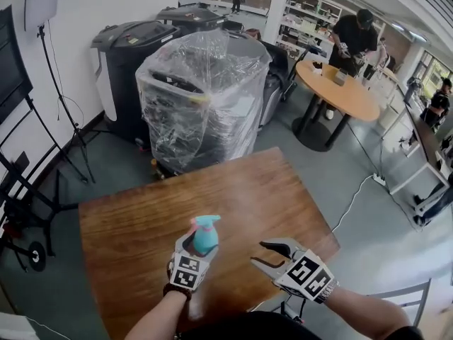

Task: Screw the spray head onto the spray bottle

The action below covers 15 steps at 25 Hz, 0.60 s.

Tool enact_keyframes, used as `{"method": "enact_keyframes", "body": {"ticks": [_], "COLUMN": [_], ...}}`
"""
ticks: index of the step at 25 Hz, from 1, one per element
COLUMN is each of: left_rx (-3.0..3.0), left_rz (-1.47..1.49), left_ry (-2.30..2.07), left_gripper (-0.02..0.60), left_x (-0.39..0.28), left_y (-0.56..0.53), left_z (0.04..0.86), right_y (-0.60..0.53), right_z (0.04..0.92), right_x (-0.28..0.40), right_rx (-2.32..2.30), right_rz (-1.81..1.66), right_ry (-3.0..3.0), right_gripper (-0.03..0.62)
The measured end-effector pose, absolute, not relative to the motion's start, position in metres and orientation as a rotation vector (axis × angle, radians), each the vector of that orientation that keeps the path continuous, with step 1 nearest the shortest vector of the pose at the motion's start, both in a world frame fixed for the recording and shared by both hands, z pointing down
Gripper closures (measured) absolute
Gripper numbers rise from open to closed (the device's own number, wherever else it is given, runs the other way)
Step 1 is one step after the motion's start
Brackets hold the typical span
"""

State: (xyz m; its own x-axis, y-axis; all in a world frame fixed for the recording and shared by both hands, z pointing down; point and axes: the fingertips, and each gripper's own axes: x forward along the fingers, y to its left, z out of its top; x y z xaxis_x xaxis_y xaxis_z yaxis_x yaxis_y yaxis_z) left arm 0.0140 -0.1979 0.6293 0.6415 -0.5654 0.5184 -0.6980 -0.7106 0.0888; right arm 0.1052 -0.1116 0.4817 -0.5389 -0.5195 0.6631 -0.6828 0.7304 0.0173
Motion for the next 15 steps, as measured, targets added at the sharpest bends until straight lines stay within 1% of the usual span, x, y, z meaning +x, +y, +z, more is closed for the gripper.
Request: {"method": "enact_keyframes", "body": {"ticks": [5,13,14,15], "left_rx": [2.614,2.631,2.626,2.617], "left_rz": [0.674,0.816,0.824,0.830], "left_ry": [-1.026,-0.975,-0.963,-0.953], "left_gripper": [0.209,0.212,0.206,0.179], "left_x": [0.021,0.023,0.023,0.022], "left_y": [-0.200,-0.190,-0.188,-0.186], "left_z": [0.643,0.654,0.655,0.655], "right_y": [-0.107,-0.110,-0.110,-0.111], "right_z": [0.487,0.495,0.495,0.496], "right_x": [0.110,0.104,0.103,0.101], "right_rx": [0.910,0.912,0.916,0.923], "right_rz": [0.321,0.359,0.365,0.374], "right_ry": [-2.262,-2.285,-2.290,-2.297], "right_gripper": [0.428,0.431,0.431,0.431]}}
